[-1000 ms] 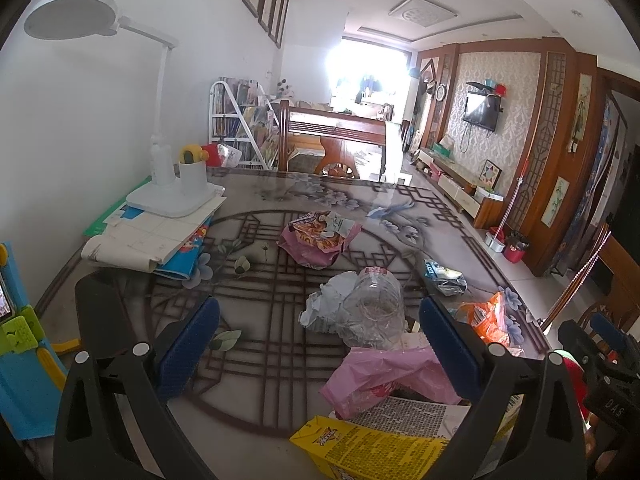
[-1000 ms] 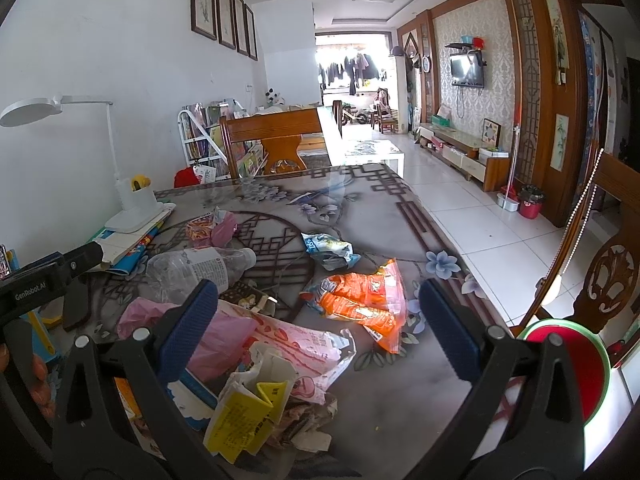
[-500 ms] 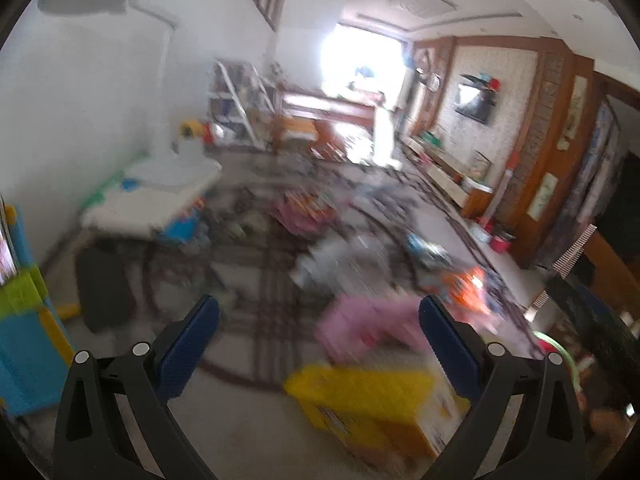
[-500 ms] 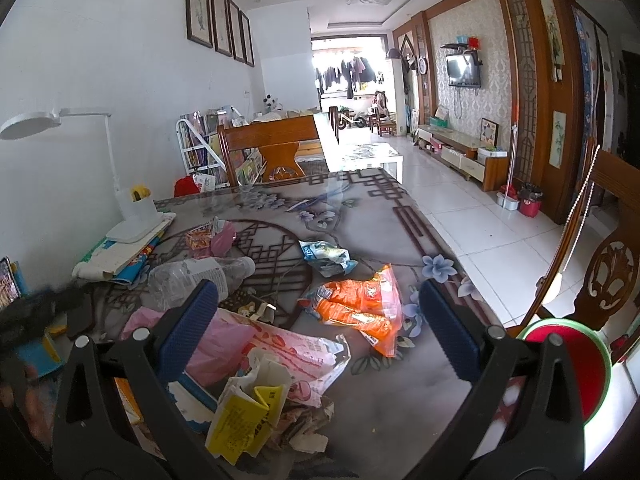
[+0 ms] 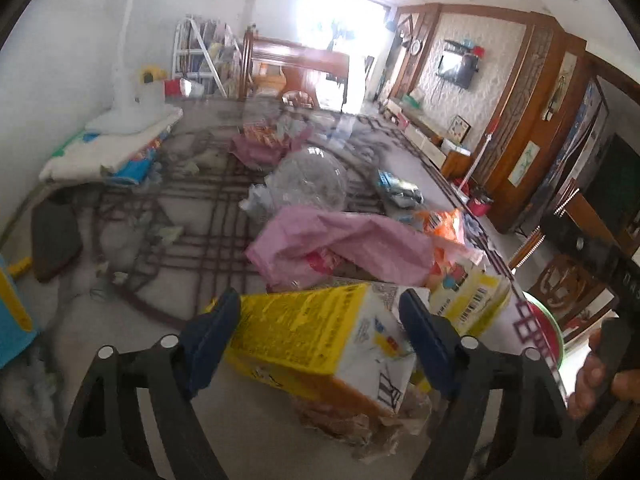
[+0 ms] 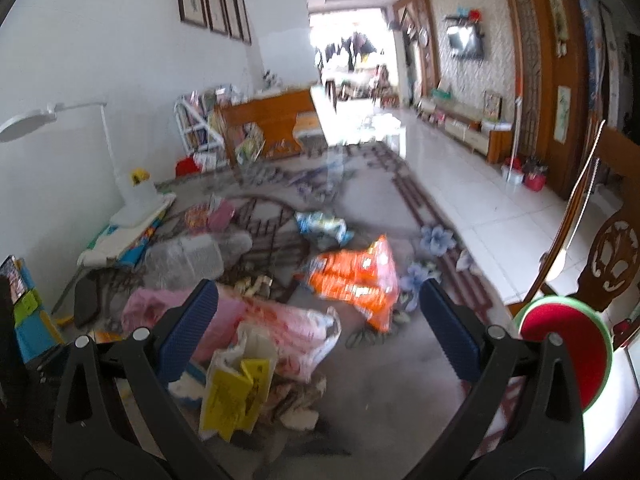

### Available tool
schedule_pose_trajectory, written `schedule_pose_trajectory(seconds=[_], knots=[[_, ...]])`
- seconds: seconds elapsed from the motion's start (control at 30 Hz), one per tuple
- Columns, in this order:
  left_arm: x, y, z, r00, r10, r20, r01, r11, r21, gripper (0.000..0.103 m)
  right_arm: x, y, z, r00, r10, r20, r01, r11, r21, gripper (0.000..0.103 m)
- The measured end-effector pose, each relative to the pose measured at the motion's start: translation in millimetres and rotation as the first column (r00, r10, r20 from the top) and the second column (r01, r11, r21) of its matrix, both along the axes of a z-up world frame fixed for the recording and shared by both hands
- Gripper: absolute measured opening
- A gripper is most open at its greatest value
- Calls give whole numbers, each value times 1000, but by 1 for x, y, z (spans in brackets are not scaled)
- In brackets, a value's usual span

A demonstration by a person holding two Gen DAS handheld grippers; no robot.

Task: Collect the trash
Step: 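Grasp the yellow iced-tea carton with the left tool while the right tool grasps crumpled yellow paper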

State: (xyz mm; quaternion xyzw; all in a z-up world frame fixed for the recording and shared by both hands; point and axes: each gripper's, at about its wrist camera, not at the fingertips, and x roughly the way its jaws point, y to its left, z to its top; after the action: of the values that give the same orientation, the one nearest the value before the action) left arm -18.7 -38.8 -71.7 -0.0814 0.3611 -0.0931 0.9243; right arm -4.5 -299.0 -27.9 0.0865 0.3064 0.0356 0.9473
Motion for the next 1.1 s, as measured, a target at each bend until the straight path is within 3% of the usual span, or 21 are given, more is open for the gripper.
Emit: schedule_pose_trajectory(seconds=[0.1,0.23,0.3,0.37,0.43,0.47,0.5,0.53,0.57,0.63,0.73,0.93,1.1], knots=[[-7,-2,9,998,-20,58,18,1000,26,48,-3,1,-6,999,26,-40,-25,999,34,99],[-13,5,21,994,-17,109,20,999,-26,22,-2,19,-23,988,103,-112,-100,994,33,99],[-16,11,26,992,-9,128,16,999,-47,5,0,27,-28,982,140,-128,-137,990,34,99],[-19,16,27,991,5,130,3,998,-63,1,3,35,-34,975,169,-144,-164,986,41,92],[-20,22,26,992,13,124,-2,996,-85,2,9,40,-41,965,193,-175,-182,980,79,84],[-22,24,26,993,19,118,-8,996,-94,8,10,41,-44,961,202,-189,-186,978,98,81],[-22,28,25,994,22,106,-11,994,-105,21,13,42,-50,953,214,-213,-190,973,127,71],[-23,31,23,995,30,93,-19,993,-115,41,15,43,-53,948,221,-227,-192,971,144,57],[-22,38,19,997,45,61,-37,991,-130,48,17,43,-56,942,229,-245,-192,967,165,46],[-20,54,7,998,58,-18,-61,979,-195,53,20,44,-59,936,244,-252,-196,960,201,44],[-17,70,-9,991,78,-110,-102,967,-232,66,17,48,-57,937,251,-241,-210,960,185,43],[-25,76,-24,979,61,-197,-125,935,-331,67,16,48,-55,939,252,-235,-214,961,176,43],[-63,65,-30,974,56,-221,-126,941,-313,71,13,47,-50,944,253,-211,-224,962,153,43]])
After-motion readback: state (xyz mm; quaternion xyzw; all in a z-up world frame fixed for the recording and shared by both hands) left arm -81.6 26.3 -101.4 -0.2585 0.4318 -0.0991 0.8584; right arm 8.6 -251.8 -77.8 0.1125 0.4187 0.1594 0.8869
